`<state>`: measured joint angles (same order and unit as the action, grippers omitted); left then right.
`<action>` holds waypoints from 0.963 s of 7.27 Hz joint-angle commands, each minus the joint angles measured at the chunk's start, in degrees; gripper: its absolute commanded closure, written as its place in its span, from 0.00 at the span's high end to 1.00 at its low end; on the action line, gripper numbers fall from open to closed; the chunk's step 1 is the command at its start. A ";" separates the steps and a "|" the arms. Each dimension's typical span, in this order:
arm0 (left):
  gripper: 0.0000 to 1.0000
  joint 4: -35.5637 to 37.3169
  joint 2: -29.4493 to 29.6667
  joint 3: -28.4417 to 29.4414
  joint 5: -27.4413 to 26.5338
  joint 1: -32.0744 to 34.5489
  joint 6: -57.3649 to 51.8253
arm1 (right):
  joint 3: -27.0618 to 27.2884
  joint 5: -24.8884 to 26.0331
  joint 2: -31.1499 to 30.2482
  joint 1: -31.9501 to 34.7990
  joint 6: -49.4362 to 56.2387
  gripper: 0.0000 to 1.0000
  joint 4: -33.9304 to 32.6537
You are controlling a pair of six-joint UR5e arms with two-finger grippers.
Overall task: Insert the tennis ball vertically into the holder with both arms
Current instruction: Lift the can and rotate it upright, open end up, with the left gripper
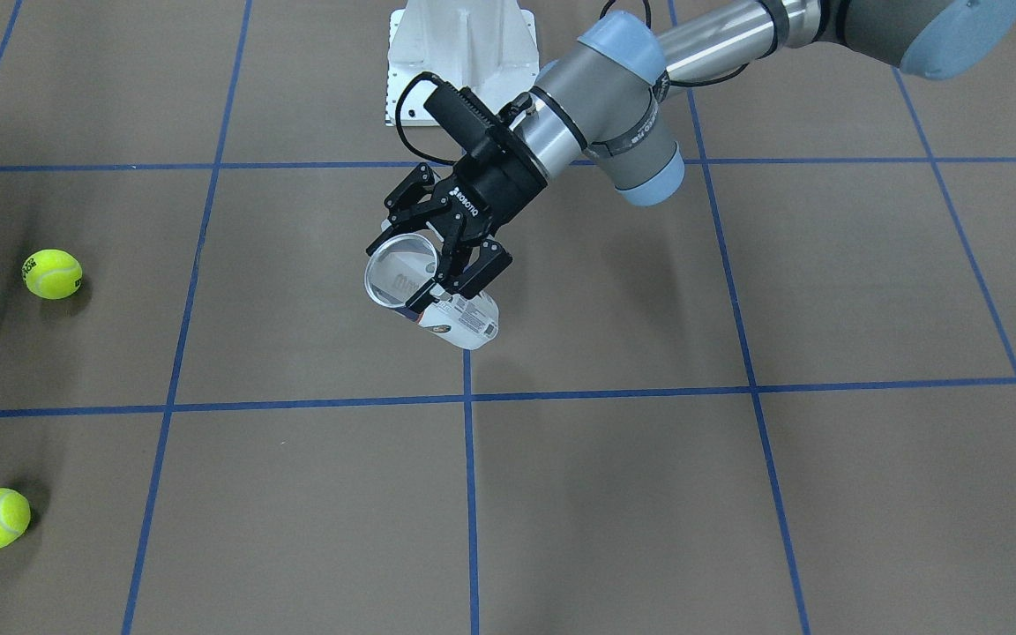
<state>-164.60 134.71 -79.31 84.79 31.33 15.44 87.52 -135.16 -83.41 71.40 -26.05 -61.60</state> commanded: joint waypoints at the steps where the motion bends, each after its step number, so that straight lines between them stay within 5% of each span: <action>1: 0.81 -14.85 -0.24 5.56 -8.65 -4.06 1.44 | 0.28 -0.10 -0.08 -0.65 -7.14 0.99 5.07; 7: 0.81 -23.40 -3.23 6.36 -12.37 -6.37 1.26 | 11.35 4.36 -14.65 -11.78 -11.92 0.99 5.18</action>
<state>-187.07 131.97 -73.03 72.47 25.00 16.71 97.83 -132.21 -95.18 62.71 -37.83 -56.40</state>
